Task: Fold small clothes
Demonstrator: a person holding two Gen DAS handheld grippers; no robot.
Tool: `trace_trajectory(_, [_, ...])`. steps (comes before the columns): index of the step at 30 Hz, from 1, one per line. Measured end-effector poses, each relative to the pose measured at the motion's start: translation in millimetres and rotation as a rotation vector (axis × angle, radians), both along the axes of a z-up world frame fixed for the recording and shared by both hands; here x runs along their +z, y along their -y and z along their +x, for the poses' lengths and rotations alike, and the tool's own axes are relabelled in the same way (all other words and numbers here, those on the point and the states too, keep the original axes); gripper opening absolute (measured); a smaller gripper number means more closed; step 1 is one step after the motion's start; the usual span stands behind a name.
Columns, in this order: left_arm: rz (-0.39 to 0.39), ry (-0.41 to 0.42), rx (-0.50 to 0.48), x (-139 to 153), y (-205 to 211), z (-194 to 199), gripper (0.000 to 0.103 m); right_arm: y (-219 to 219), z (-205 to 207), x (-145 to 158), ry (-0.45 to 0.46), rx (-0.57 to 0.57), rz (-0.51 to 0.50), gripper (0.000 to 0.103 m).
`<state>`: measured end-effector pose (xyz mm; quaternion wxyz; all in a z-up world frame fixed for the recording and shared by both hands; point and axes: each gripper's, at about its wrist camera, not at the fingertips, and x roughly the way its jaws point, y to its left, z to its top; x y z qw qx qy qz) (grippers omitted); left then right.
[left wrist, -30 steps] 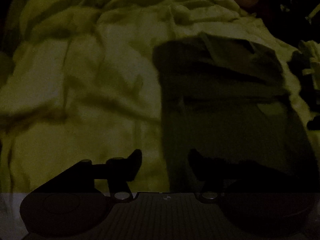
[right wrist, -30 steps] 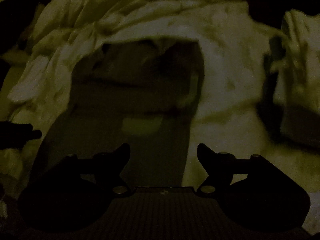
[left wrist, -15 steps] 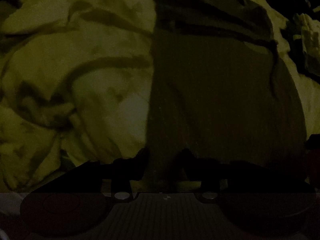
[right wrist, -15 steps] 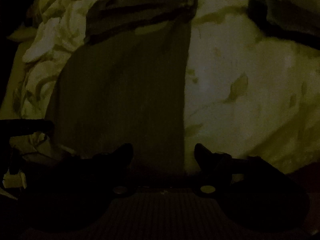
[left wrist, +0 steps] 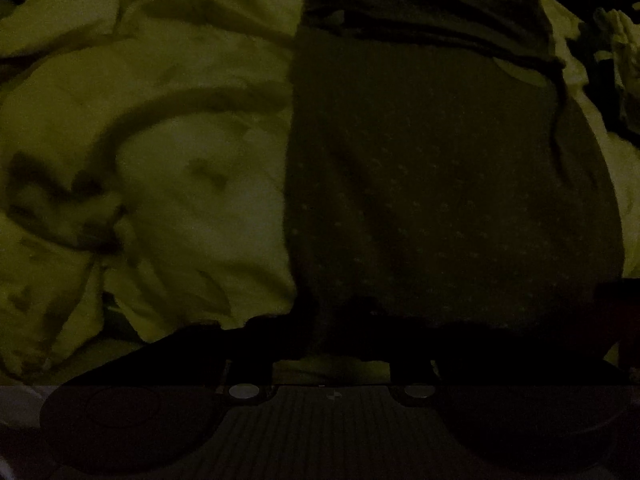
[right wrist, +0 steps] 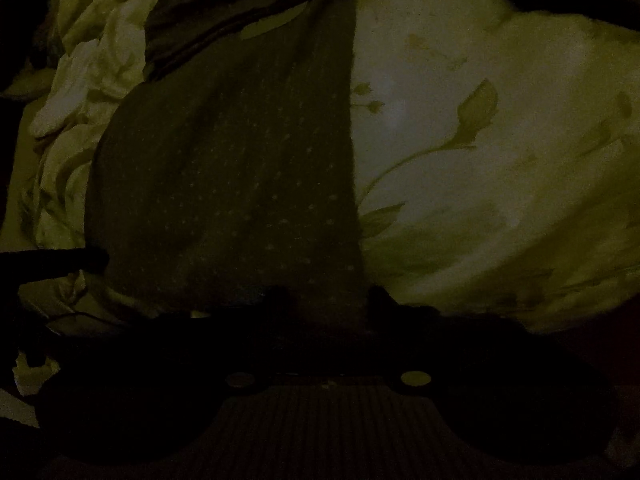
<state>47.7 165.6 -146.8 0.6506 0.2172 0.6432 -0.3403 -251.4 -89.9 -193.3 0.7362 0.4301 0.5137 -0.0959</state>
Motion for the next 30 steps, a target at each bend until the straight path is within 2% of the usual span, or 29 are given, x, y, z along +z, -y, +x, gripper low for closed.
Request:
trace_trajectory(1, [0.0,0.001,0.0,0.2,-0.1,-0.6,0.089,0.3,1.3,-1.5,0.002,-0.007,0.012,0.047])
trace_trajectory(2, [0.001,0.006,-0.001,0.7,-0.7,-0.8,0.082,0.3,2.0,-3.1,0.001,-0.014,0.026,0.045])
trace_trajectory(3, [0.001,0.009,0.0,1.5,-1.7,-0.8,0.072,-0.4,2.6,-4.4,-0.003,-0.017,0.031,0.036])
trace_trajectory(4, [-0.003,0.006,0.004,2.5,-3.4,0.0,0.075,-0.9,2.8,-4.3,-0.009,-0.014,0.03,0.026])
trace_trajectory(6, [-0.016,-0.005,0.018,5.9,-7.9,2.9,0.068,-1.0,4.0,-2.9,-0.013,-0.003,0.028,0.014])
trace_trajectory(9, [-0.023,-0.011,0.021,10.4,-12.4,5.3,0.065,5.2,0.5,1.1,-0.005,-0.005,0.052,0.009])
trace_trajectory(14, [-0.054,-0.019,0.052,23.1,-11.5,11.2,0.064,13.5,0.4,15.8,0.039,-0.004,0.085,0.008])
trace_trajectory(19, [-0.127,0.012,0.083,47.8,8.0,24.2,0.064,34.5,8.3,34.1,0.122,-0.072,0.135,0.007])
trace_trajectory(23, [-0.178,0.072,0.091,57.1,42.6,48.3,0.064,73.1,25.1,46.5,0.205,-0.176,0.163,0.007])
trace_trajectory(25, [-0.178,0.116,0.088,57.5,65.0,64.1,0.064,94.6,36.9,48.3,0.23,-0.227,0.158,0.007])
trace_trajectory(30, [-0.207,0.209,0.099,57.5,119.7,120.2,0.063,159.1,75.1,46.9,0.278,-0.366,0.141,0.007])
